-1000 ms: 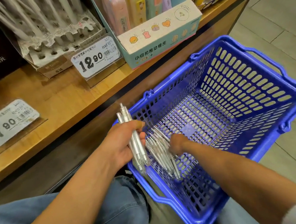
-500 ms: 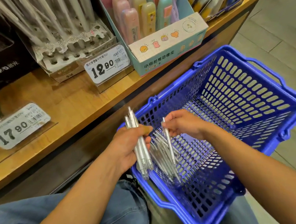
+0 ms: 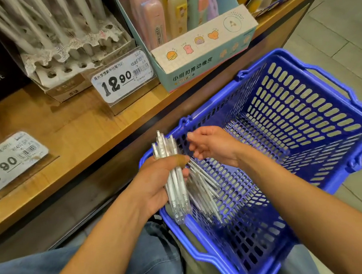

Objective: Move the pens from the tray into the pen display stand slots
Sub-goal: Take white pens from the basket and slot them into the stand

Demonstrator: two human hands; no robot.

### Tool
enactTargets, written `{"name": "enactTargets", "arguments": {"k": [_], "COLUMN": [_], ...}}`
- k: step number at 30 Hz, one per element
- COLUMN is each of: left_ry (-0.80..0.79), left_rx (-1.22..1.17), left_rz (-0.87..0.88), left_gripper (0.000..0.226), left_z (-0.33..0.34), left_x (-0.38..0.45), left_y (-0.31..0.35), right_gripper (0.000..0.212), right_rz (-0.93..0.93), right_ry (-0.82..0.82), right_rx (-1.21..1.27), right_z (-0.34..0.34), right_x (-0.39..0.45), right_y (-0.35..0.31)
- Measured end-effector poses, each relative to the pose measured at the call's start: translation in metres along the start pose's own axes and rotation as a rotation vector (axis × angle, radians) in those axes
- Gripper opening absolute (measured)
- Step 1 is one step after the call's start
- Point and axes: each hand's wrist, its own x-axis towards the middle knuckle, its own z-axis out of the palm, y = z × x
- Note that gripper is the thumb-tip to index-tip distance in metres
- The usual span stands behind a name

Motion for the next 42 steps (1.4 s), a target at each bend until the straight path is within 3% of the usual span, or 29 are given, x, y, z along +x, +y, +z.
{"name": "enactTargets", "arguments": {"k": [2, 3, 6, 13, 17, 20, 24, 28, 31, 33, 36, 39, 42], "left_ry": [0.006, 0.003, 0.001, -0.002, 0.015, 0.004, -0.010, -0.079, -0.211, -0.219, -0.180, -0.080, 0.002], "left_rx": [-0.010, -0.012, -0.019, -0.041, -0.032, -0.032, -0.020, -0.034, -0.091, -0.104, -0.079, -0.036, -0.045], "left_rz": [0.001, 0.001, 0.002, 0.009, 0.017, 0.016, 0.026, 0.031, 0.043, 0.084, 0.098, 0.060, 0.054], "left_gripper": [0.005, 0.005, 0.010, 0.011, 0.005, 0.007, 0.037, 0.046, 0.033, 0.034, 0.033, 0.016, 0.017], "left_z": [0.000, 0.000, -0.002, -0.002, -0.002, -0.002, 0.000, 0.001, 0.001, 0.000, 0.000, 0.000, -0.003], "left_x": [0.002, 0.003, 0.006, 0.006, 0.007, 0.006, 0.002, 0.002, 0.001, 0.002, 0.003, 0.004, 0.008], "left_y": [0.000, -0.001, -0.001, -0.002, -0.001, 0.000, 0.002, 0.001, 0.000, 0.000, -0.001, -0.002, -0.003], "right_gripper": [0.015, 0.016, 0.021, 0.016, 0.039, 0.044, 0.014, 0.008, 0.008, 0.008, 0.004, 0.004, 0.010], "right_rz": [0.129, 0.195, 0.334, 0.308, 0.290, 0.212, 0.143, -0.008, -0.090, -0.088, -0.085, -0.055, 0.083], "right_ry": [0.187, 0.202, 0.043, 0.064, 0.025, -0.013, -0.075, -0.245, -0.262, -0.253, -0.256, -0.271, -0.136], "right_rx": [-0.299, -0.544, -1.123, -1.241, -1.165, -0.975, -0.479, -0.097, -0.044, -0.023, -0.030, -0.040, -0.085], "right_z": [-0.013, -0.018, -0.021, -0.010, -0.019, -0.028, -0.030, -0.014, 0.008, 0.020, 0.026, 0.015, -0.005], "right_x": [0.018, 0.024, 0.035, 0.046, 0.045, 0.030, -0.008, -0.044, -0.054, -0.052, -0.043, -0.024, 0.008], "right_y": [0.043, 0.065, 0.117, 0.139, 0.120, 0.085, 0.016, -0.046, -0.065, -0.065, -0.056, -0.041, -0.004]}}
